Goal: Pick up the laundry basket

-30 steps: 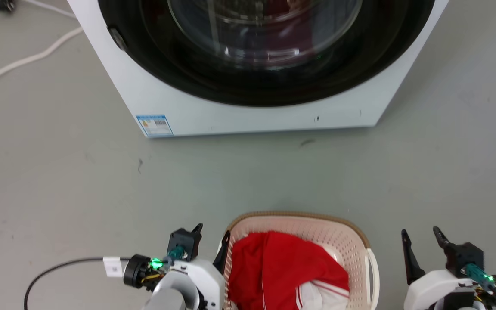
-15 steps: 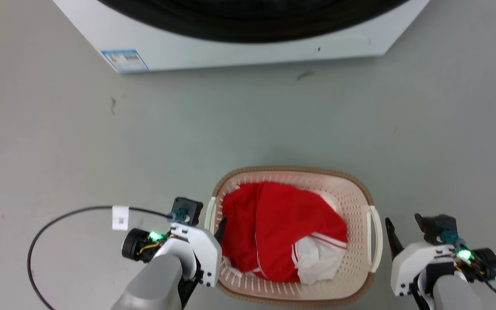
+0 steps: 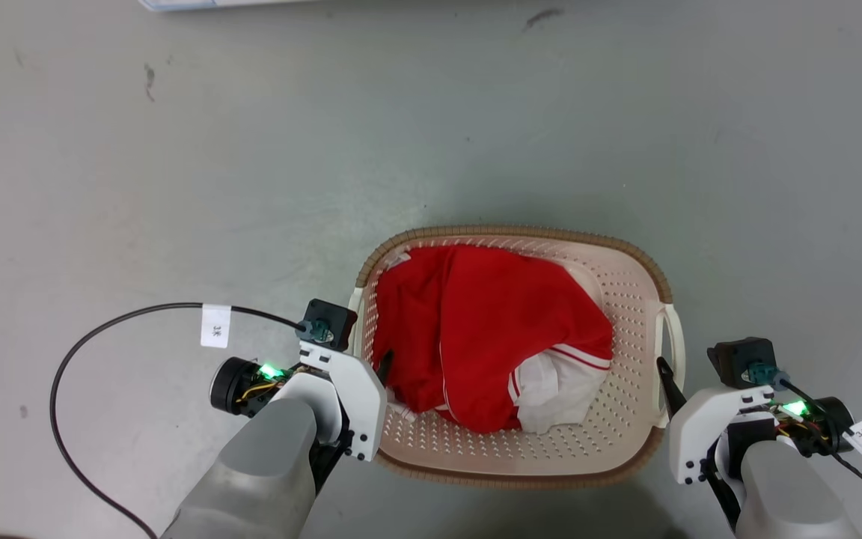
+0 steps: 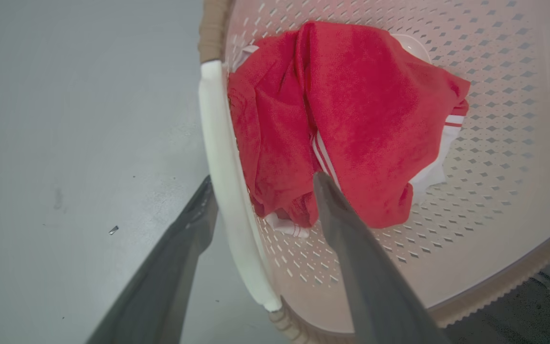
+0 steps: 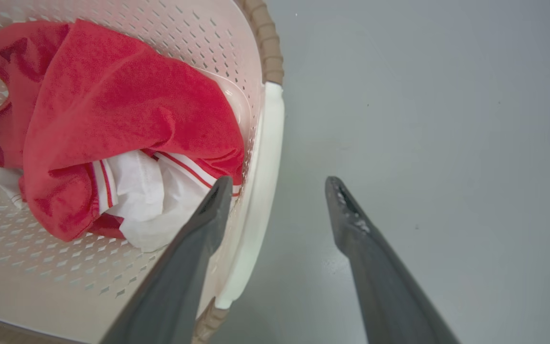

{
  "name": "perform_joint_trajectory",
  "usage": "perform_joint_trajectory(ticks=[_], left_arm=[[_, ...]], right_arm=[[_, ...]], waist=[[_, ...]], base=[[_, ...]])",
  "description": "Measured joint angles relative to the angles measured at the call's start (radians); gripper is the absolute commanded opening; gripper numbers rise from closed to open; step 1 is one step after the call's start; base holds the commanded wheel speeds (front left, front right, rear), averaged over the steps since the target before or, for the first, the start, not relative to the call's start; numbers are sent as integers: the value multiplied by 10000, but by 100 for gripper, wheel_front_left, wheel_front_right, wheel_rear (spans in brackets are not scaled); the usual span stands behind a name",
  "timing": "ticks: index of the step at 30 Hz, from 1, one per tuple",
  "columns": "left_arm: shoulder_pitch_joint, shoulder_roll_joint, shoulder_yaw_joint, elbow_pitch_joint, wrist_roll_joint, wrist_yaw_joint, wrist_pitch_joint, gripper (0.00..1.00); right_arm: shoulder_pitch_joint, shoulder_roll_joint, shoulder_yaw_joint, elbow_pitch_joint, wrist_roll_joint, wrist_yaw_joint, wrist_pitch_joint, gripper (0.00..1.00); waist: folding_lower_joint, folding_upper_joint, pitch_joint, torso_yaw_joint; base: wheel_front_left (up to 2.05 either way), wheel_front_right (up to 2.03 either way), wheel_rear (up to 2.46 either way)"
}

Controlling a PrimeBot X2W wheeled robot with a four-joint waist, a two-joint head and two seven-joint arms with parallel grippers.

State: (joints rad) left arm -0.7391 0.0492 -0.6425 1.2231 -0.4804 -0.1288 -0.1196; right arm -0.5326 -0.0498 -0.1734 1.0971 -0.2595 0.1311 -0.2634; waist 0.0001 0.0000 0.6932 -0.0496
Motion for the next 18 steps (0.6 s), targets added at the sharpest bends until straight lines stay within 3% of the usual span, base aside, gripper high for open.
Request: perform_joint_trajectory(ticks=[15,16,17,18], left_arm=[[-593,4,-871,276,-662,-2,428,100],[-624,2,-957,299,-677,-4,481,100],[-646,2,-1009,320,-675,-4,476,45],[-666,0,-1039,324,-702,-4,476,0]], right_arm=[[-892,-2,-130,955,-318,0,0,100],[-934,2,-157,982,-324,0,0,82],[-968,0,-184,997,-347,0,0,30],[-1011,-6,-184,1045,-395,0,0,0]], waist=[[0,0,926,132],[0,0,960,141],[0,0,983,154],[-1,0,997,168]], base=[[0,0,0],[0,0,0],[0,0,0],[0,0,0]])
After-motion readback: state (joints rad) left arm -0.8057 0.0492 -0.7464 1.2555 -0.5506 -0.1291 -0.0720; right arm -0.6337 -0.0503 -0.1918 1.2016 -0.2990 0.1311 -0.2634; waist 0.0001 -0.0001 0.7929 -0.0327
